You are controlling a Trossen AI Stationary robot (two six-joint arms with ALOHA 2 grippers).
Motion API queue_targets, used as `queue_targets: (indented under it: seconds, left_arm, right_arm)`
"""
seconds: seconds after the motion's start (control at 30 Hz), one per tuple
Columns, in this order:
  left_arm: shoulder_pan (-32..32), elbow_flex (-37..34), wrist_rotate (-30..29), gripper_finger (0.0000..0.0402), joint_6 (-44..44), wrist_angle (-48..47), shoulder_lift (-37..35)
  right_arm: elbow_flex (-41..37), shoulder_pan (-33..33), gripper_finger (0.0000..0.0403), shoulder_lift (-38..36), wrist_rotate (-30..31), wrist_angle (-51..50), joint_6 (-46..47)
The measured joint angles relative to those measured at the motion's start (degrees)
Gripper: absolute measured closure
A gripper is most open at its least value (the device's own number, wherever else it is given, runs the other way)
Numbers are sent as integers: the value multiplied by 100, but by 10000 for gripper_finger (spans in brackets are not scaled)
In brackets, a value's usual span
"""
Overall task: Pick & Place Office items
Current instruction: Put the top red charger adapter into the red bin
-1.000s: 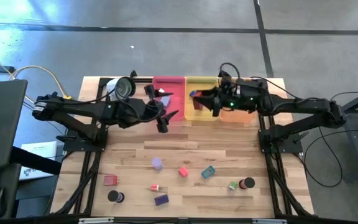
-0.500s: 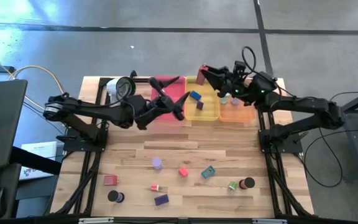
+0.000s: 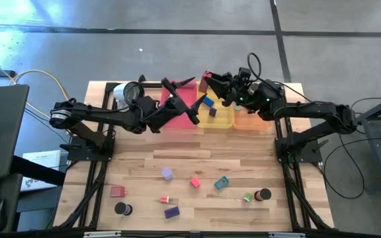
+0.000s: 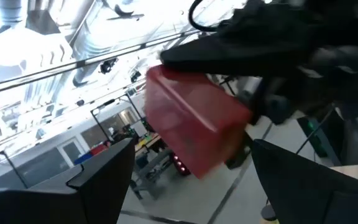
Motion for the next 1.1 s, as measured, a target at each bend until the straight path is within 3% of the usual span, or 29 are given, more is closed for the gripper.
queue_targets:
  seconds: [0.53,0.93,1.1]
  left_arm:
    - [319,0,289,85,-131,51,0]
    - [339,-7,293,85,241,254,4]
    - [321,-7,289,112,513,254,4]
  right_arm:
    - [4,46,202,113,-112,49,-2]
    - [13,38,202,115,-137,-42,-95]
    - [13,38,196,115,-152,-137,-107]
